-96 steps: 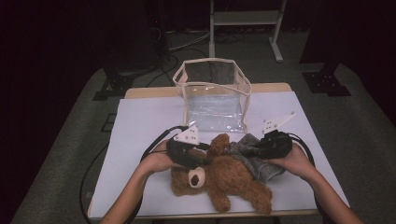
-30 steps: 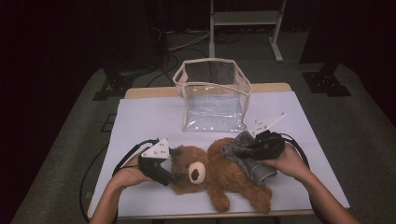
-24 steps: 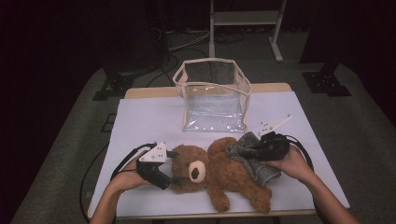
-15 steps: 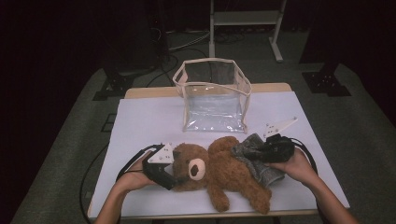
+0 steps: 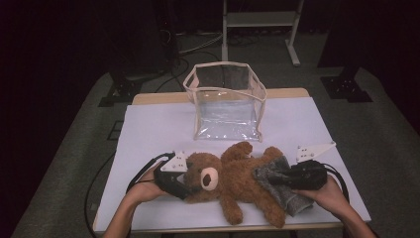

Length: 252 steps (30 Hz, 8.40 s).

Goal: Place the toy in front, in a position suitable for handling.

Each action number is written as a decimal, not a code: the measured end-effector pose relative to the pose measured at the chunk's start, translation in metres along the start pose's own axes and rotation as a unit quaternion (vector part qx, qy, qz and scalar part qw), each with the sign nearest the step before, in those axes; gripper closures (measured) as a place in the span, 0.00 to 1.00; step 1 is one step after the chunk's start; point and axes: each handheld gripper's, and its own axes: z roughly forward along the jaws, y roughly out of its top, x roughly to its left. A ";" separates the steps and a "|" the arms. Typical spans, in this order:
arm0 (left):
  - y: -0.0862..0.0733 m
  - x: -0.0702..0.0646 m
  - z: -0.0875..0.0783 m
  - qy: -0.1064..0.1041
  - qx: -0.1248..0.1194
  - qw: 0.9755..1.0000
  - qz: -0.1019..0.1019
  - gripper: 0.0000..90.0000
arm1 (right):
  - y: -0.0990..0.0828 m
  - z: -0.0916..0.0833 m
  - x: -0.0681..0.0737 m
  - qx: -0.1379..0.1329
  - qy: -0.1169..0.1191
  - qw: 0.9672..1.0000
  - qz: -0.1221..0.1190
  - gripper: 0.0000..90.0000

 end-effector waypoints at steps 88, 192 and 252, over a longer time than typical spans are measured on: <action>0.044 0.011 0.042 0.011 -0.033 0.999 -0.022 0.43 | 0.066 0.057 0.009 0.077 -0.056 0.989 -0.113 0.89; 0.045 -0.018 0.035 -0.068 -0.026 0.997 0.030 0.38 | 0.089 0.066 -0.007 0.093 0.001 0.992 -0.087 0.89; 0.071 -0.008 0.029 -0.077 -0.022 0.996 0.029 0.28 | 0.027 -0.013 -0.029 0.033 -0.013 0.999 -0.032 0.89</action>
